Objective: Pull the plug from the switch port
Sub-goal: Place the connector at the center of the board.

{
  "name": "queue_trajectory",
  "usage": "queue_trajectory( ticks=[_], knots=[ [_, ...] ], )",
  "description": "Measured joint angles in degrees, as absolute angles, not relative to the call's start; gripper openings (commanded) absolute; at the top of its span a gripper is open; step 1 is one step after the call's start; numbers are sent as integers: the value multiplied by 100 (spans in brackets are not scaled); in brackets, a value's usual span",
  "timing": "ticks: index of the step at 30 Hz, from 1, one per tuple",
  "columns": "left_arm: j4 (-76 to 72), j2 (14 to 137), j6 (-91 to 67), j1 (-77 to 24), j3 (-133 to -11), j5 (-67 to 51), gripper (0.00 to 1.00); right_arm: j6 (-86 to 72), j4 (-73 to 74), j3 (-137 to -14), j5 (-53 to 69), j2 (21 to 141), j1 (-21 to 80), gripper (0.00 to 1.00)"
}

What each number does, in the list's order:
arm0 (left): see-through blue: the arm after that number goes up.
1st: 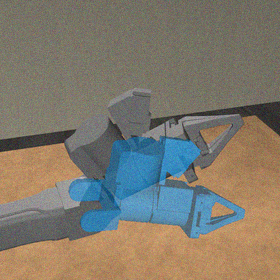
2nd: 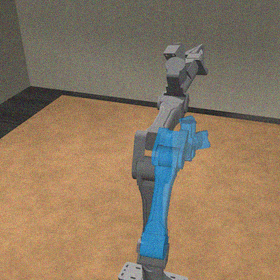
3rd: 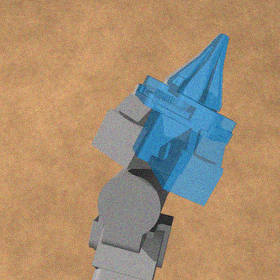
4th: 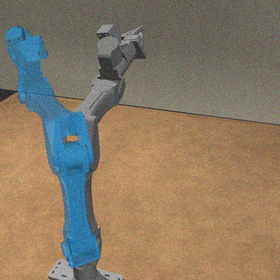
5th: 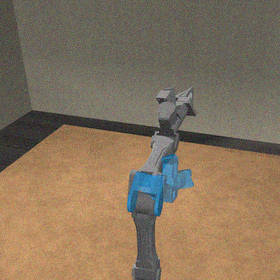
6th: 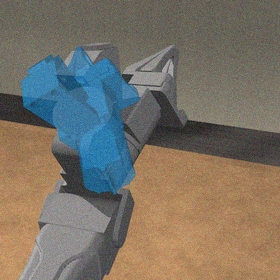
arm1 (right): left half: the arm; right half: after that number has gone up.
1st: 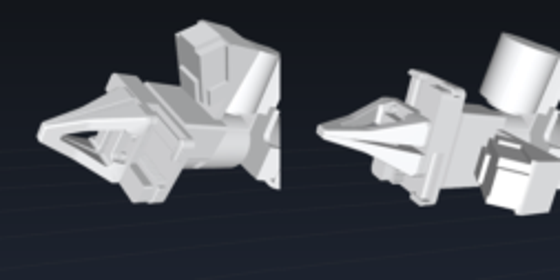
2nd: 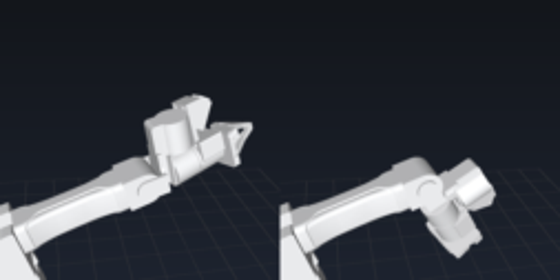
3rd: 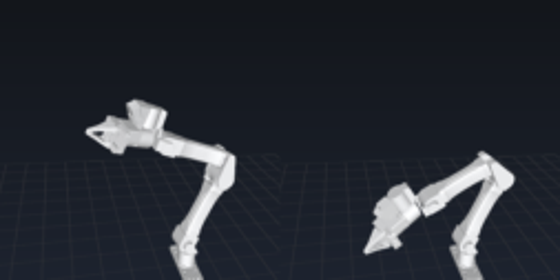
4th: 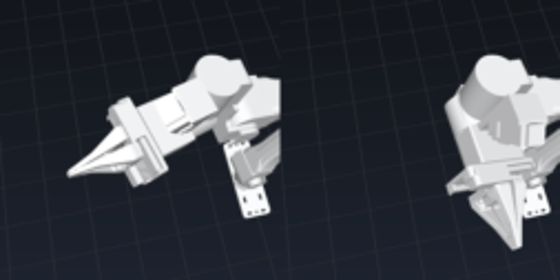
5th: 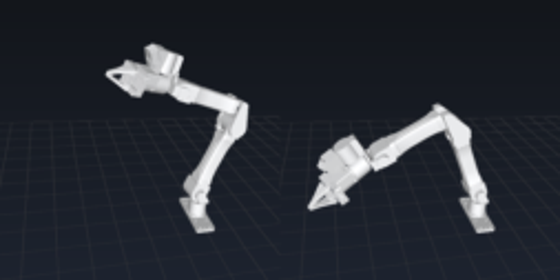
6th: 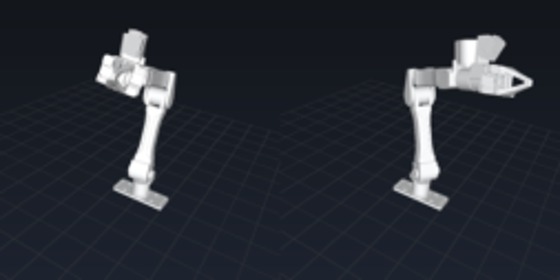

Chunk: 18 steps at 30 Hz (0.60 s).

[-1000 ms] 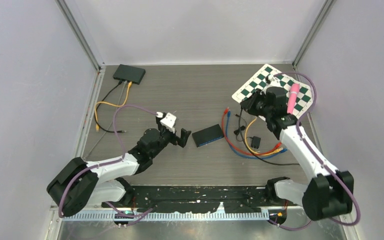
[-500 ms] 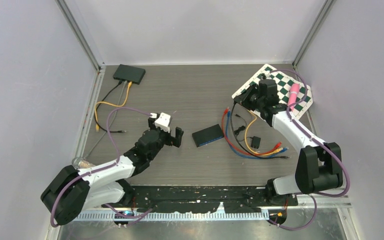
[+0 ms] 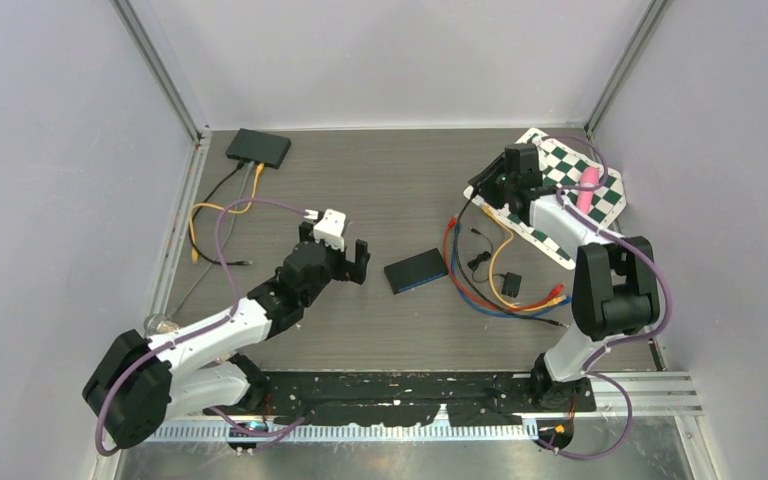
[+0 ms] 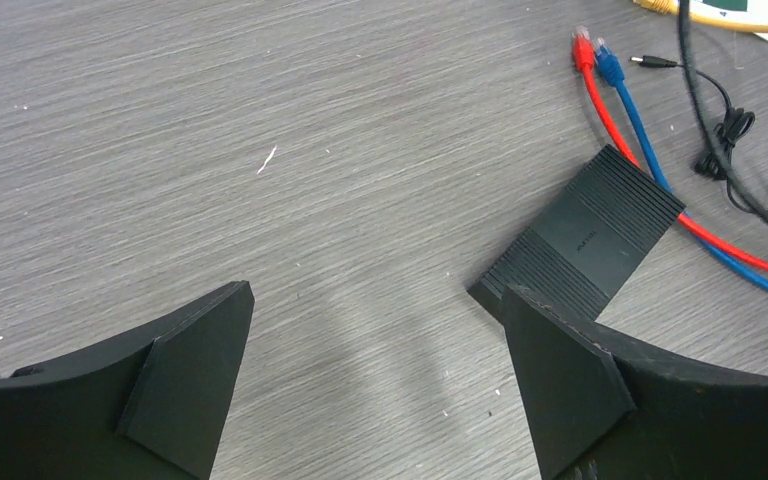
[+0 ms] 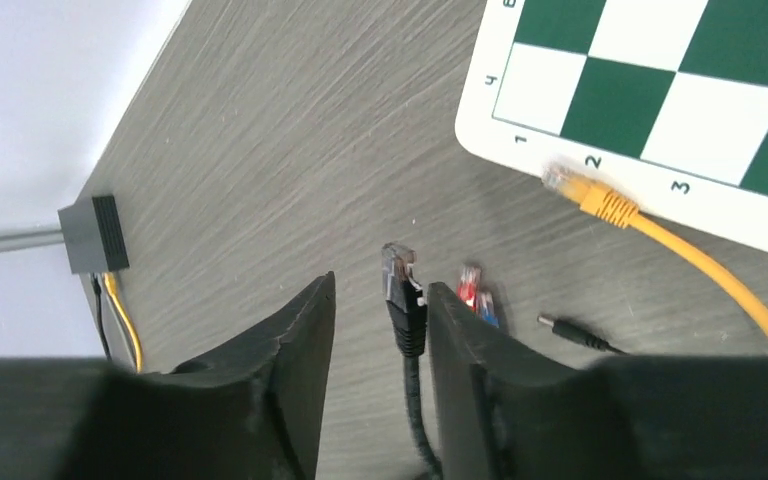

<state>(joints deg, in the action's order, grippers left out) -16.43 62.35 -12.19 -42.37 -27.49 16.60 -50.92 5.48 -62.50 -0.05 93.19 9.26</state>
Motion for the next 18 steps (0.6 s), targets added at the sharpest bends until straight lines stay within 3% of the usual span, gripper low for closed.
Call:
queue_trajectory(
  ticks=[1,7,13,18],
  knots=[
    [-1581,6283,-1253,-4237,-2825,1667,100,-5061,565,-6372,-8,9452,899,60],
    [-1151,6720,-1568,-4237,-3295,1699,100,-4536,784,-6624,123,9647,607,68],
    [-967,7107,-1970,-4235,-3398,1658,100,-3859,989,-6746,849,9544,572,67],
    [-543,7518,-2414,-4099,-3686,1308,98,-3275,1111,-6578,1697,9172,1122,57]
  ],
)
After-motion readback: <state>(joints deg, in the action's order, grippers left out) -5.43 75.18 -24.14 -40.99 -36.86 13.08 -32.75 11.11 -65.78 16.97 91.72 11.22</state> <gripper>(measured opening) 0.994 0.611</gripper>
